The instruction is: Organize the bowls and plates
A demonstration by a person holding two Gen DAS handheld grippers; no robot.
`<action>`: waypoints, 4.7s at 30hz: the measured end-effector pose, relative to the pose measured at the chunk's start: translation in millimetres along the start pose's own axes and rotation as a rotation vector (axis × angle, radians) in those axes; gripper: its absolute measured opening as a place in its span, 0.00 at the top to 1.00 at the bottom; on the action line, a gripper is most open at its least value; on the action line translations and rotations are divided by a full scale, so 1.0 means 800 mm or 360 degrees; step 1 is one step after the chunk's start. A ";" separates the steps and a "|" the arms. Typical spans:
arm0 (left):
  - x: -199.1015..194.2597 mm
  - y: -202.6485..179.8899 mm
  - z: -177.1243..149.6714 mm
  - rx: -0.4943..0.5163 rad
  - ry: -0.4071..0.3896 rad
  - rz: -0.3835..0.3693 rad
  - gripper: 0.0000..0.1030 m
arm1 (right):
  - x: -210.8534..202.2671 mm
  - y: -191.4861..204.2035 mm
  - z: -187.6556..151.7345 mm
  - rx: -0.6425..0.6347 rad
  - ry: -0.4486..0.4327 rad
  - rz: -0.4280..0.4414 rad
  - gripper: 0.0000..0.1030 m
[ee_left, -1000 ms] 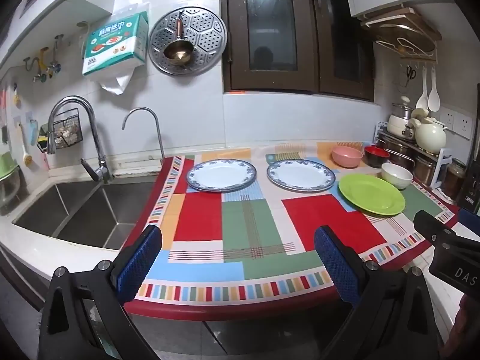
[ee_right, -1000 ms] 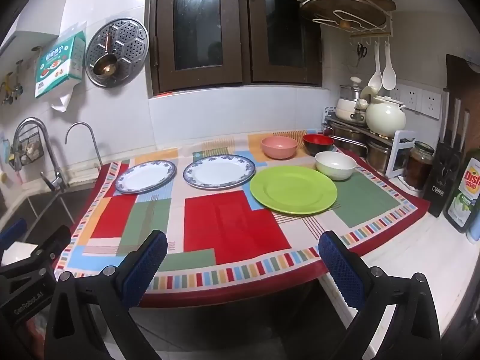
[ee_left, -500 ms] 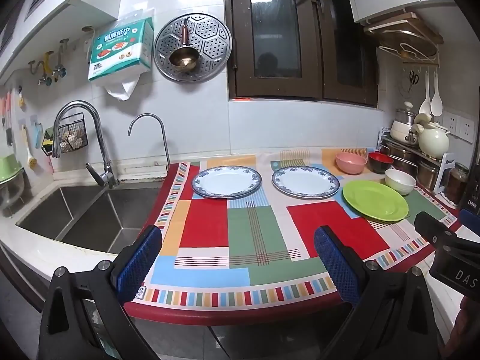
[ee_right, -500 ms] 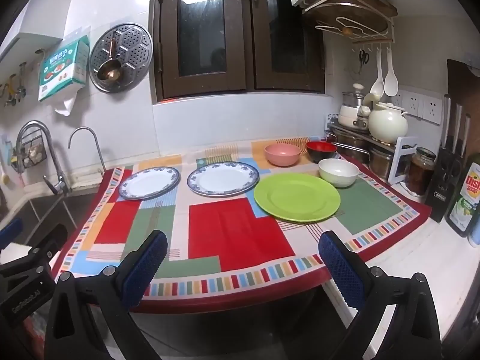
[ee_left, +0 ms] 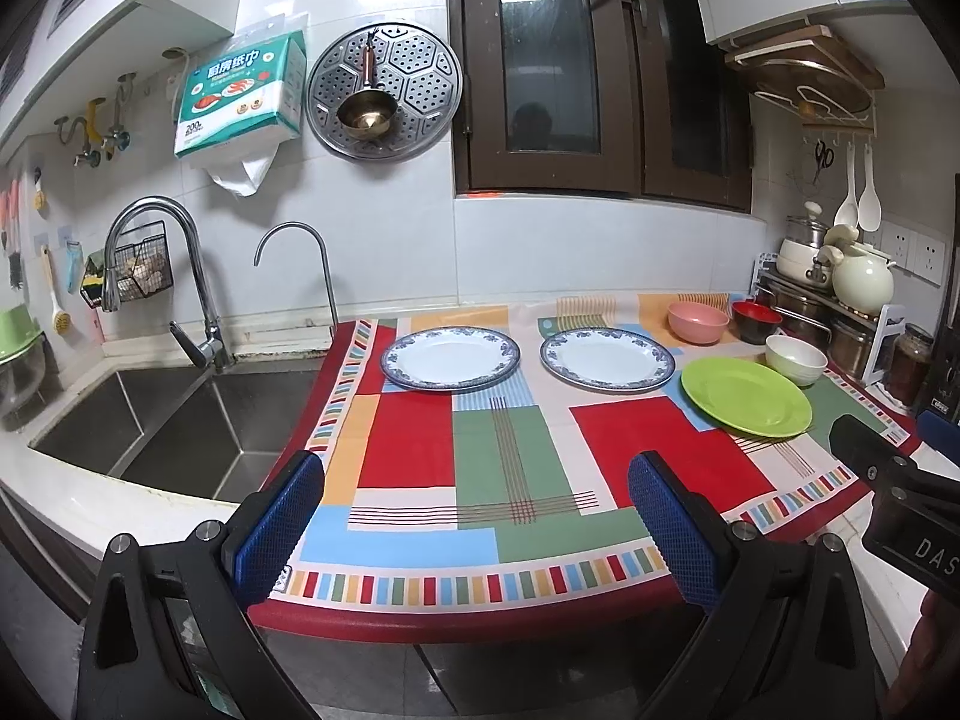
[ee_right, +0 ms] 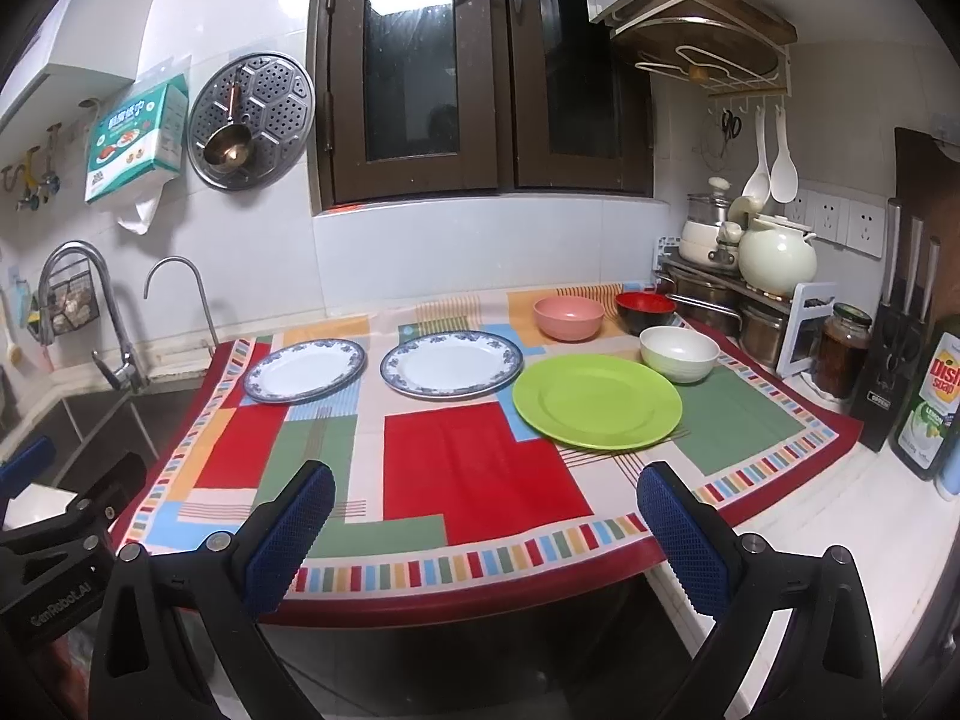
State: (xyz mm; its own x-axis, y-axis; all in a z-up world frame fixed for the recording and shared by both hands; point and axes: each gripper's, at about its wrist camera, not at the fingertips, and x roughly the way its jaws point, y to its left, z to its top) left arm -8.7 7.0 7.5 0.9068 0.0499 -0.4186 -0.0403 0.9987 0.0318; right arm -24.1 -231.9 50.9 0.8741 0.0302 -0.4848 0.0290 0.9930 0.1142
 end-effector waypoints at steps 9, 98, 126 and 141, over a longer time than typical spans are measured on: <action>-0.003 0.002 -0.002 0.0009 -0.0012 0.0001 0.00 | -0.010 0.001 -0.001 0.0002 -0.0025 -0.0010 0.01; 0.231 -0.175 0.107 0.0317 0.0240 -0.0314 0.00 | 0.186 -0.118 0.091 0.0113 0.0086 -0.0214 0.01; 0.422 -0.322 0.108 0.0391 0.0648 -0.0519 0.14 | 0.392 -0.270 0.074 0.0425 0.0651 -0.0311 0.03; 0.475 -0.356 0.079 0.0440 0.0882 -0.0612 0.34 | 0.440 -0.289 0.059 0.0419 0.0767 -0.0361 0.14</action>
State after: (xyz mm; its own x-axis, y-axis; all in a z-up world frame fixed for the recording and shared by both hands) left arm 373.7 -259.3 -103.3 0.4868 -0.2321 -0.8421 0.4122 0.9110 -0.0128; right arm 299.5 -456.3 -105.0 0.5149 -0.0698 -0.8544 0.3626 0.9209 0.1433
